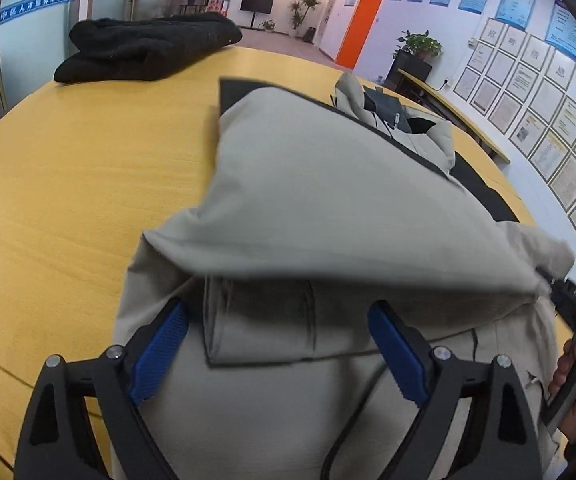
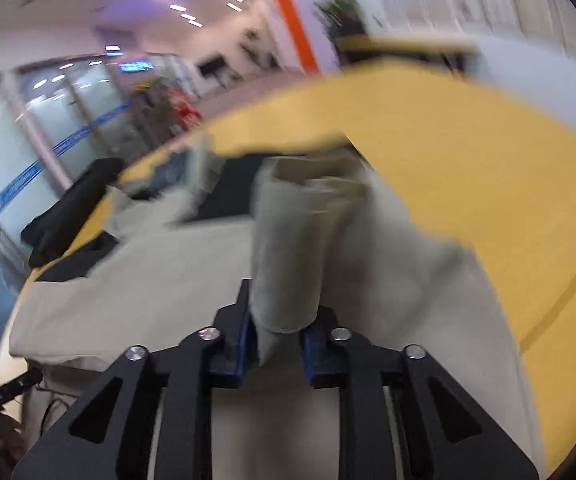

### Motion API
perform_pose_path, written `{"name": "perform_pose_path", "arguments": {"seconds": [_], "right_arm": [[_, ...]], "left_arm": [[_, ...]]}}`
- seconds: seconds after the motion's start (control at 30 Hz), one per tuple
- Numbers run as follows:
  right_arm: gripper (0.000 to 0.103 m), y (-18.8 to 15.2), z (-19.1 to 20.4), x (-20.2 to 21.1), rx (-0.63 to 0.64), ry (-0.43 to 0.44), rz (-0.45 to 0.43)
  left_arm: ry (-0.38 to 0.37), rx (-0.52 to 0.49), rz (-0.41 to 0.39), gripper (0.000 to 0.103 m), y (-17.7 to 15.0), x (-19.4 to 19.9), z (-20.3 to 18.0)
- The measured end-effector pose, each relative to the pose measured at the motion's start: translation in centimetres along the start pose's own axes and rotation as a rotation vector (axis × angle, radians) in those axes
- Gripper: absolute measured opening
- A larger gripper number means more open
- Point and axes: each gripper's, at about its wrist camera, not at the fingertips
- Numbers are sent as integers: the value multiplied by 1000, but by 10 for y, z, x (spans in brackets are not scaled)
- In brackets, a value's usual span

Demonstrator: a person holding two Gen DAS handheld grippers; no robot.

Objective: Fold clothes

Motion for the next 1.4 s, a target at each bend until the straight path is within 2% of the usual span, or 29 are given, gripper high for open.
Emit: {"name": "perform_pose_path", "arguments": {"seconds": [0.03,0.07,0.13,0.17,0.2,0.27,0.3,0.37,0.43,0.5,0.57,0.6,0.63,0.7,0.73,0.77,0.8,0.87,0.9,0.97,1.07,1.13,1.2,1.27,1.33,1.4], "right_arm": [[25,-4,-16,-6,-65,20,42],[27,-4,-25,-4,-99,50,36],[38,-1,-31,-2,-115,87,31],[48,2,-30,-1,-114,102,21],[49,5,-29,-1,-114,116,10],[26,15,-24,-4,-107,137,-3],[8,21,-22,-6,-90,143,-5],[8,27,-17,-6,-56,137,-17],[8,30,-10,-10,-27,116,-7],[9,31,-2,-22,7,78,30],[14,30,0,-23,80,26,66],[20,27,-1,-19,115,2,78],[21,26,-1,-17,144,-16,84],[33,26,1,-15,204,-51,94],[39,26,1,-12,234,-72,93],[49,27,2,-5,264,-104,76],[55,29,2,2,294,-136,56],[57,35,2,21,349,-204,6],[57,39,3,31,379,-230,-19],[61,45,13,52,456,-204,-90],[75,46,43,54,581,-98,-139],[77,40,54,25,622,-90,-70],[73,31,52,-13,626,-121,55],[72,25,33,-38,571,-132,151],[74,24,24,-36,556,-117,119],[74,26,22,-35,566,-129,128]], "left_arm": [[7,-22,6,94,0,-1,-1],[13,-44,12,94,0,-2,-2],[5,-65,12,94,-1,-1,-1],[-2,-72,11,94,-1,1,0],[-7,-82,1,94,-1,3,0],[-14,-108,-37,94,-1,9,-1],[-12,-116,-46,94,0,11,-1],[-11,-114,-45,93,3,14,0],[-74,-112,-58,86,8,25,-4],[-152,-161,-96,86,15,46,-23],[-225,-222,-158,88,23,70,-45],[-242,-253,-188,96,27,79,-54],[-230,-275,-201,102,32,76,-59],[-186,-301,-202,102,45,57,-60],[-169,-296,-189,102,51,42,-56],[-158,-270,-152,101,56,22,-45],[-148,-236,-96,100,57,0,-32],[-131,-184,7,91,51,-34,-11],[-130,-186,12,90,46,-39,-7],[-126,-200,9,92,39,-37,-7],[-131,-190,13,94,36,-35,-7],[-164,-179,9,94,39,-25,-10],[-206,-202,-35,94,45,-12,-19],[-182,-234,-49,95,54,-14,-24],[-159,-231,11,97,56,-34,-18],[-137,-229,71,96,58,-54,-12]]}}
Point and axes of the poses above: each gripper's, at about its wrist camera, not at the fingertips, and x roughly against the way its jaws point, z to its left, y to its top, and after that the axes turned 7 degrees about -y, right-handed
